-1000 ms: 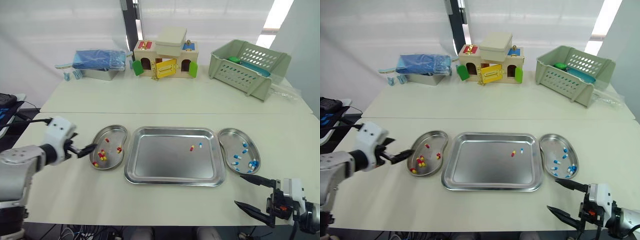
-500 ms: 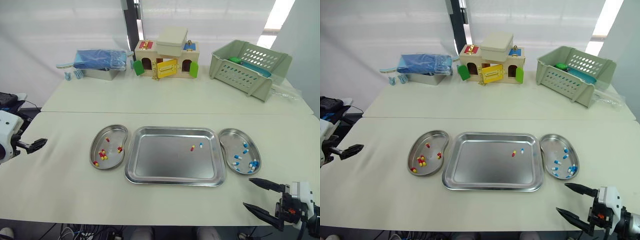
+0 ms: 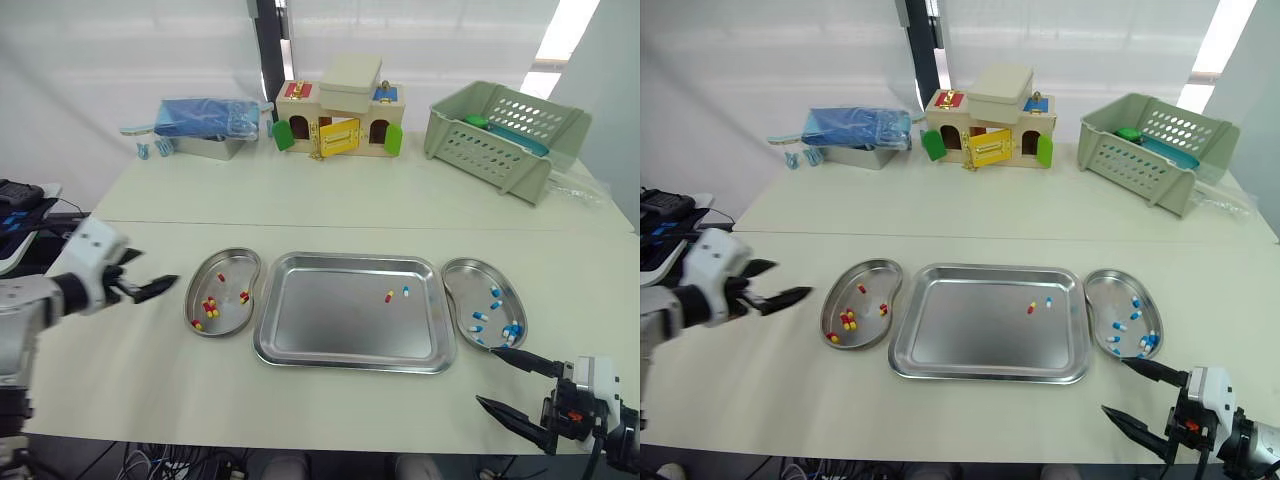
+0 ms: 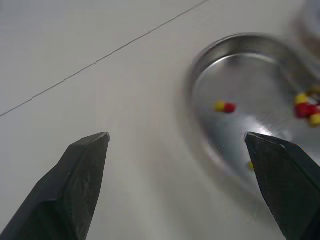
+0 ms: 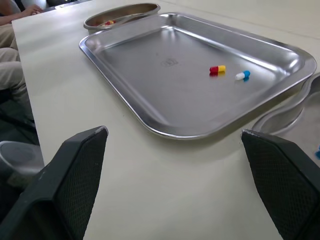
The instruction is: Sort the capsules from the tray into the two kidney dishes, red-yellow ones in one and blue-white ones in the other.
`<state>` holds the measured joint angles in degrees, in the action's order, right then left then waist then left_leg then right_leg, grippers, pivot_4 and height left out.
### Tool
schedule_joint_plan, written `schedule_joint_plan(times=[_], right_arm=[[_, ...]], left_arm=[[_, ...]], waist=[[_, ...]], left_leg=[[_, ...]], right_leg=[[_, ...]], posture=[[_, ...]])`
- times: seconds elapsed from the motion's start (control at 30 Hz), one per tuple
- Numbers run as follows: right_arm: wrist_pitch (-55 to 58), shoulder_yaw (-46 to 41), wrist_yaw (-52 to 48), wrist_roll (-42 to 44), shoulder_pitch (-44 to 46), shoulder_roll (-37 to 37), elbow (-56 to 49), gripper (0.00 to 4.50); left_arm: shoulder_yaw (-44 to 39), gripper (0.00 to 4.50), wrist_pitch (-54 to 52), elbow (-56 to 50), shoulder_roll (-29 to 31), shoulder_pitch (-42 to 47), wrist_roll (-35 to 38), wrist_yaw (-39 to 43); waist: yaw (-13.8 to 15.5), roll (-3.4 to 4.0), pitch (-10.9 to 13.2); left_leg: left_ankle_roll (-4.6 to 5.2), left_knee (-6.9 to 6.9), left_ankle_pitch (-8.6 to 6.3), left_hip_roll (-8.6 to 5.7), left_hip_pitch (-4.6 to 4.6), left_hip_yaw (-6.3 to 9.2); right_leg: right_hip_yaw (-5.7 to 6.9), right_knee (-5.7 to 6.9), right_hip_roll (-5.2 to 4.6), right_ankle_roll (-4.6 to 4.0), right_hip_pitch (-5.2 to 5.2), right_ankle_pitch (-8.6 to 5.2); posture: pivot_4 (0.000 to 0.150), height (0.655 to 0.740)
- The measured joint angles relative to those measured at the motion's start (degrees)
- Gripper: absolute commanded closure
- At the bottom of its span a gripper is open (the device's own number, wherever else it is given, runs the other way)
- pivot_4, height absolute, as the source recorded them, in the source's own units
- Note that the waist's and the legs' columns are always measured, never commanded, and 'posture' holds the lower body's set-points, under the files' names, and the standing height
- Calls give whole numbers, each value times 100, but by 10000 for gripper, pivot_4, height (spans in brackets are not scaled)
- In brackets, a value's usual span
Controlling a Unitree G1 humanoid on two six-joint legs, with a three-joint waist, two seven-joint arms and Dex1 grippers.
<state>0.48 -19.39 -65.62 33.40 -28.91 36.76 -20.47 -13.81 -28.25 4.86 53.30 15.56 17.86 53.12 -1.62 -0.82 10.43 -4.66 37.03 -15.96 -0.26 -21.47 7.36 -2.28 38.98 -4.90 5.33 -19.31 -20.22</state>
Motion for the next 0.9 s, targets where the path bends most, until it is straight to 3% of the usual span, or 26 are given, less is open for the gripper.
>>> schedule_joint_plan(times=[0.3,0.53,0.9], right_arm=[[30,283,774,-72,-365,-672,-849,0],[-121,556,1183,-354,-632,-1055,-955,0],[-253,734,1451,-527,-892,-1149,-1095,0]], left_arm=[[1523,100,-840,-1358,-1420,949,268,-163],[2332,100,-1528,-1695,-2955,1294,-87,-1582],[3308,100,-2486,-2052,-3953,1294,-651,-2905]], waist=[[-40,-3,-3],[-27,-3,-3],[-20,-2,-4]], left_leg=[[0,2,0,-3,2,-2],[0,5,0,-5,-1,2],[-1,4,1,-7,0,1]], right_leg=[[-6,0,2,1,0,0],[-6,-1,2,1,0,1],[-7,-3,1,1,1,0]], posture=[[1500,7400],[1500,7400],[1500,7400]])
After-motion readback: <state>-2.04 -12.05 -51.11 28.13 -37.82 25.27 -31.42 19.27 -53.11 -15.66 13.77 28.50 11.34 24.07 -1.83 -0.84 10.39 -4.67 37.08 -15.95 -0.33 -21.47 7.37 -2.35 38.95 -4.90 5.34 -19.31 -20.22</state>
